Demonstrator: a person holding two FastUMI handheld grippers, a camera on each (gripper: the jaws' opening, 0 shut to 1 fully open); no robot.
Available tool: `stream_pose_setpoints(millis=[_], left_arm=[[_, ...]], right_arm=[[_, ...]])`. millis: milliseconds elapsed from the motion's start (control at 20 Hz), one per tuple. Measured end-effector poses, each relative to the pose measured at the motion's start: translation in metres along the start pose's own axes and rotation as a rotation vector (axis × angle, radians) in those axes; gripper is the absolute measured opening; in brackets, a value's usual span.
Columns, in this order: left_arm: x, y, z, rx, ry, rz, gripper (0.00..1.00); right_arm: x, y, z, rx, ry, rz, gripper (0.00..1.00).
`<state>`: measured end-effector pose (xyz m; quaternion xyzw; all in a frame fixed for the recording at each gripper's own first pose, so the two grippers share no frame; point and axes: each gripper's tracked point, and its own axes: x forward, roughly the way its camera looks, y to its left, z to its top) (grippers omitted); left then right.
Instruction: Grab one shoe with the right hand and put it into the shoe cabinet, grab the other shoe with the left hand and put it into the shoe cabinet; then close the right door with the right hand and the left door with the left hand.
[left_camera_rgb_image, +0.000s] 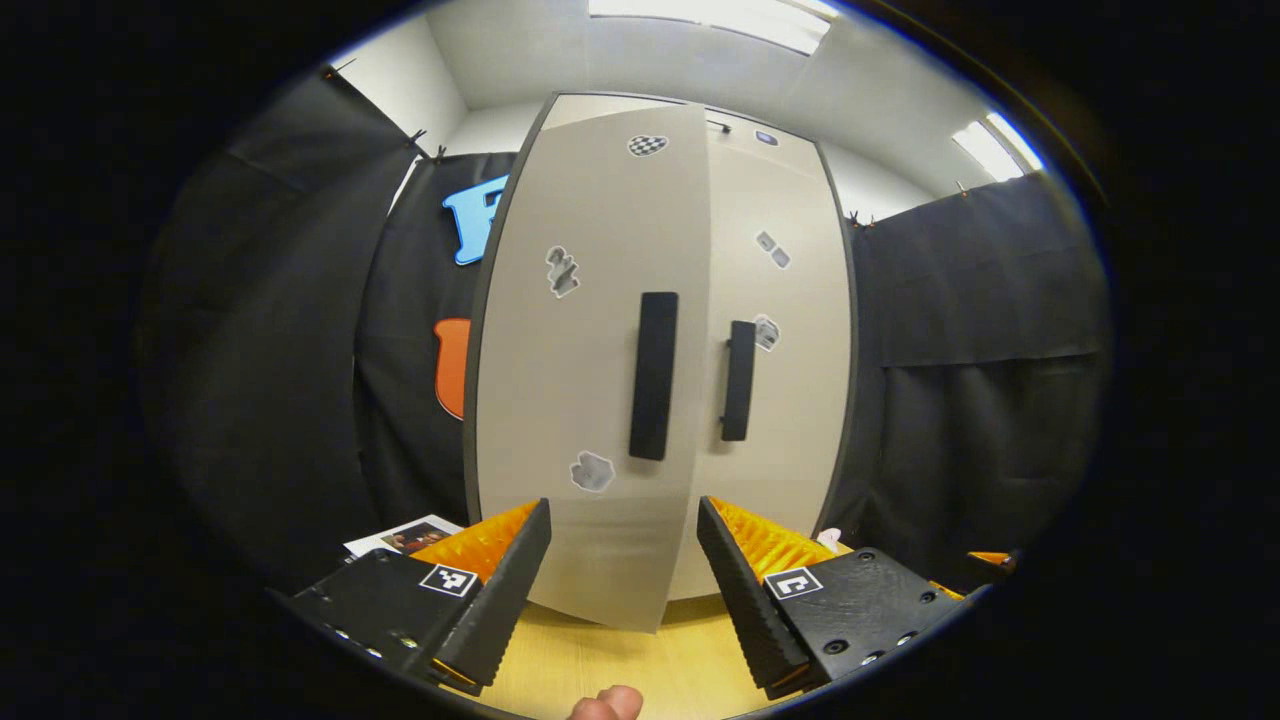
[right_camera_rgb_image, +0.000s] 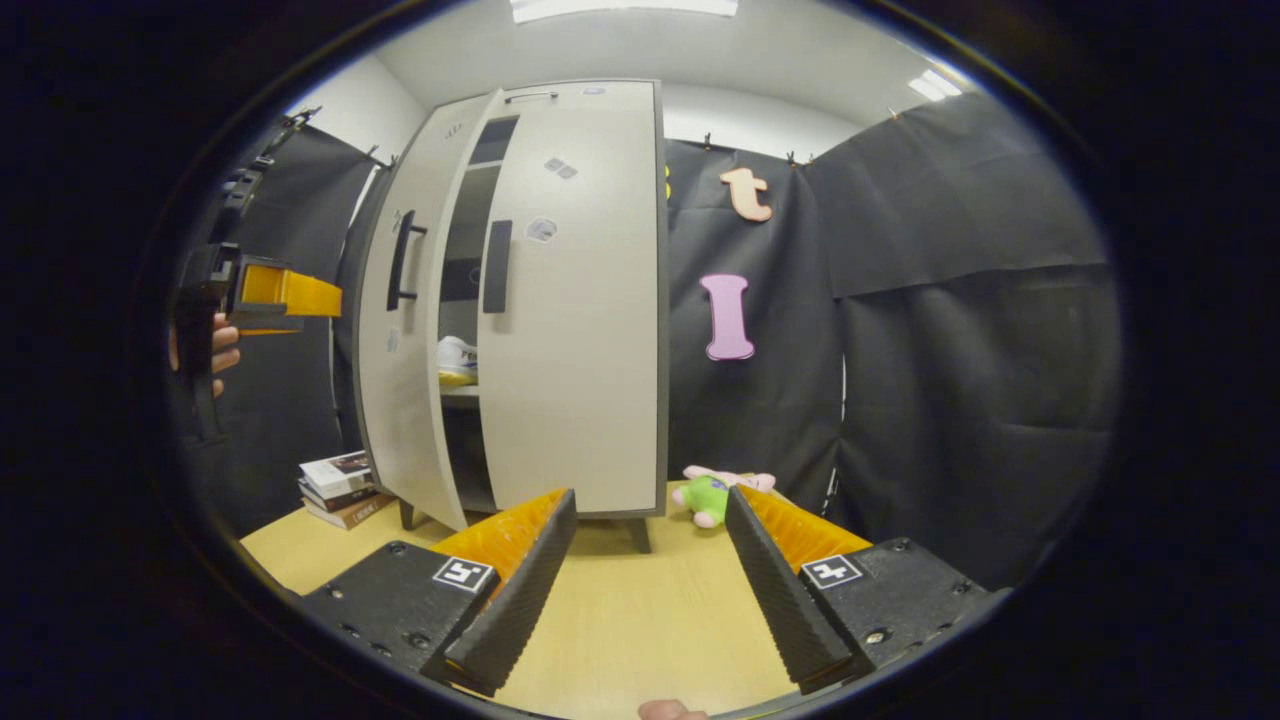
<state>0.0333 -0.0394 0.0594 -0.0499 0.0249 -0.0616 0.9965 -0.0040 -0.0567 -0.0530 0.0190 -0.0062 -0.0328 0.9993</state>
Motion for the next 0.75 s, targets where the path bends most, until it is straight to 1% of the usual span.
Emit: stream_pose_setpoints(millis=[50,100,200,250,300,450,500,600,750], left_arm=[[-0.006,-0.007,-0.006,0.008,0.0,-0.006,0.89],[-0.012,-0.015,-0.014,0.014,0.002,-0.012,0.89],[-0.027,-0.026,-0.032,0.021,0.013,-0.019,0.89],[-0.033,-0.032,-0.038,0.018,0.016,-0.023,0.89],[-0.039,-0.037,-0.045,0.018,0.013,-0.028,0.89],[-0.053,-0.044,-0.066,0.043,0.01,-0.026,0.89],[-0.058,-0.044,-0.075,0.051,0.016,-0.02,0.89],[-0.069,-0.043,-0.088,0.052,0.025,-0.001,0.89],[-0.081,-0.037,-0.107,0.023,0.043,0.031,0.89]], right_arm=[[0.0,0.002,0.0,-0.002,0.0,0.005,0.97],[0.0,0.004,-0.001,-0.006,0.002,0.011,0.93],[-0.003,0.008,-0.004,-0.009,0.007,0.021,0.93],[-0.005,0.01,-0.005,-0.009,0.011,0.027,0.97],[-0.006,0.013,-0.007,-0.008,0.016,0.034,0.93],[-0.011,0.02,-0.009,-0.002,0.021,0.051,0.93],[-0.012,0.023,-0.011,0.0,0.022,0.058,0.97],[-0.016,0.027,-0.013,0.0,0.029,0.069,0.97],[-0.024,0.03,-0.015,-0.008,0.028,0.073,0.97]])
